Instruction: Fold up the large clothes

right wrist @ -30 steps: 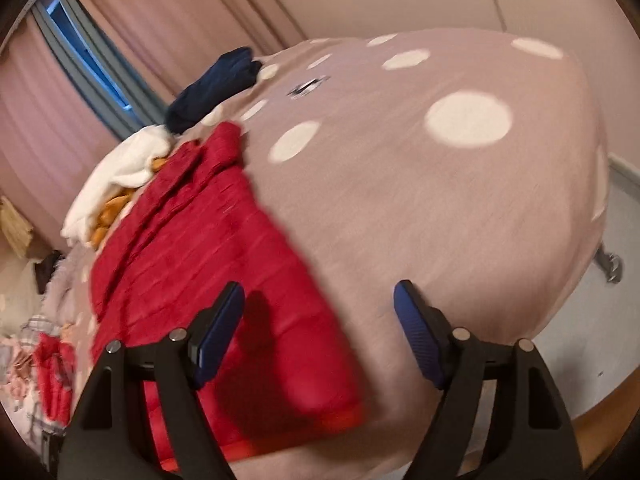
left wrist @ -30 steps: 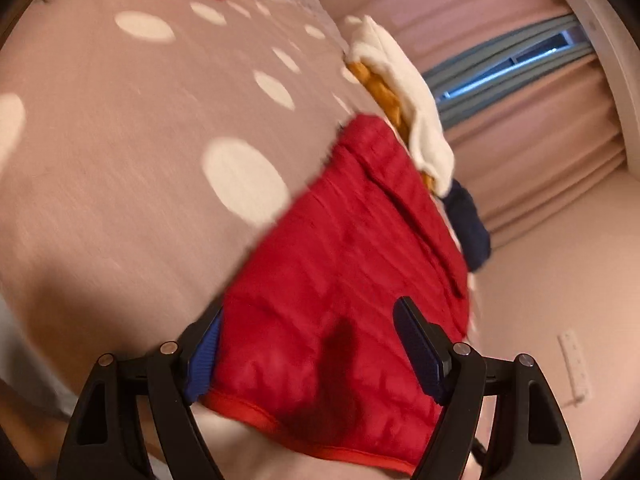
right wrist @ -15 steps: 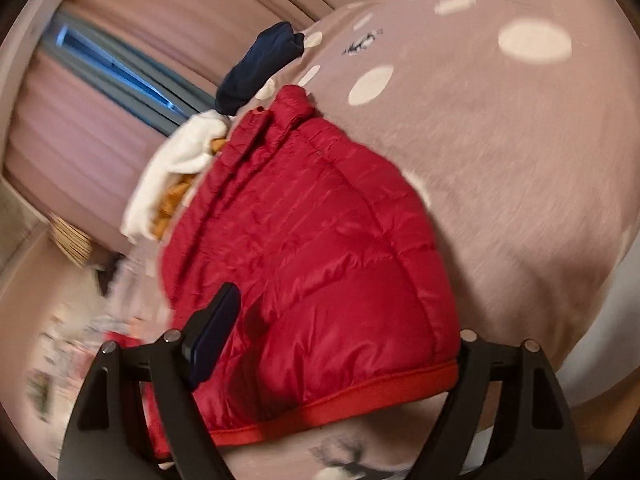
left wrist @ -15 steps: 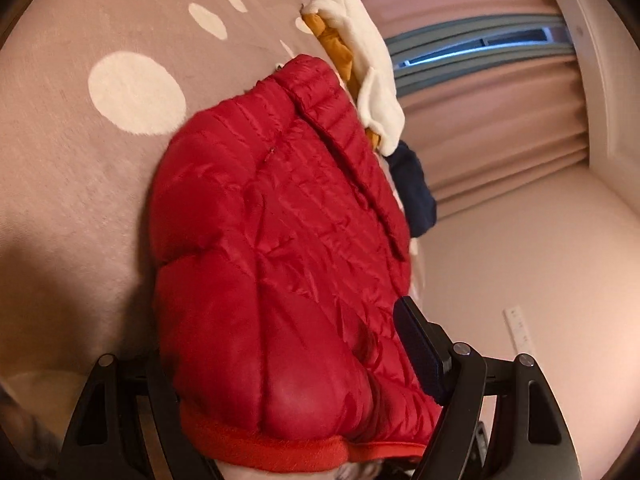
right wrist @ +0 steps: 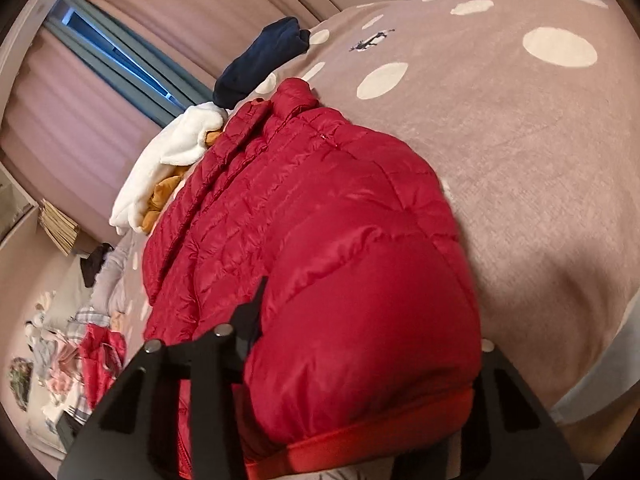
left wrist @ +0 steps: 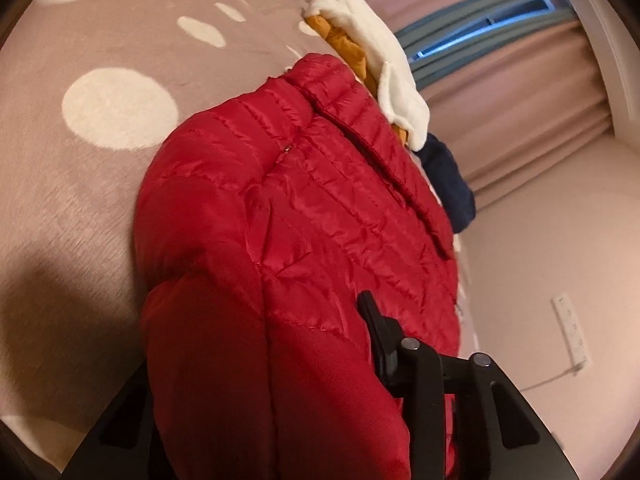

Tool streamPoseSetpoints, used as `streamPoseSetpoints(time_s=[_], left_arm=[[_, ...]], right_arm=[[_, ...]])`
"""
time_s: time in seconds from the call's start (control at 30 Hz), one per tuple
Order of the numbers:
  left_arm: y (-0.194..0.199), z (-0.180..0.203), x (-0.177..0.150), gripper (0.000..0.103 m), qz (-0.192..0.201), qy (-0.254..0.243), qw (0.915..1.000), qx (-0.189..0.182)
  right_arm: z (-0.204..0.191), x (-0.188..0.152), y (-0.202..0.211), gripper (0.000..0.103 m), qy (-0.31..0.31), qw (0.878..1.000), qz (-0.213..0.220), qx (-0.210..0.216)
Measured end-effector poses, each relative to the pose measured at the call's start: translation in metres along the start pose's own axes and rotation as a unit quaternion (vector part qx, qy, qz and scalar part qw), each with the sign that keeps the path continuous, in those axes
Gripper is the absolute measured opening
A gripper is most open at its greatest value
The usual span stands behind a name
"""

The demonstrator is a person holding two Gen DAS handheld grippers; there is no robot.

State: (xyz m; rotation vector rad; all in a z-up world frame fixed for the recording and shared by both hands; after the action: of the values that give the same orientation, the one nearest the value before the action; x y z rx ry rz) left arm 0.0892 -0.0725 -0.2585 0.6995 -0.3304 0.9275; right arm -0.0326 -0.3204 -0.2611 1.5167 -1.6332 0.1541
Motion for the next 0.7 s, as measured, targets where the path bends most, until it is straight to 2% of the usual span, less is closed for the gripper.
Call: streamPoseSetpoints(time_s=[0.13,0.33,0.47,0.7], left_arm=[[-0.002,-0.003,-0.002,0.030,0.003,-0.017,0.9998,0.003],[0.005,0.000,-0.002,0.026,0.023,-0.061,0.9976,0.025],[0.023,0.007,0.005,0.024,0.060,-0.098,0.9921,0.049],[0.070,0.036,0.022,0.024,0.125,-0.148,0.9802,0.040]], right_arm=[[-0.003,-0.003,0.000,0.036,0.052,0.998,0.013,-0.019],[-0.006,-0.002,-0.004,0.024,0.078,0.997,0.014,-0.011],[-0.014,0.007,0.009,0.021,0.099,0.995,0.031,0.003],[-0.037,0.033,0.046,0.021,0.108,0.991,0.077,0.034]])
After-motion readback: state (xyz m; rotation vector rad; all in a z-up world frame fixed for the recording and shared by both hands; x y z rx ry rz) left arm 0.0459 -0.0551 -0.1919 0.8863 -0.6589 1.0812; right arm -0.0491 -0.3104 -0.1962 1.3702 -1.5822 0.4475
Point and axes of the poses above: each gripper's, at about its wrist camera, not at the fingertips, and y roughly against the way its jaws point, z to its right, x to its top, the point moved 4 cm from there along -y, roughly the way its jaws point, and after that the axes turned 13 degrees about z, right-handed, at the moved point
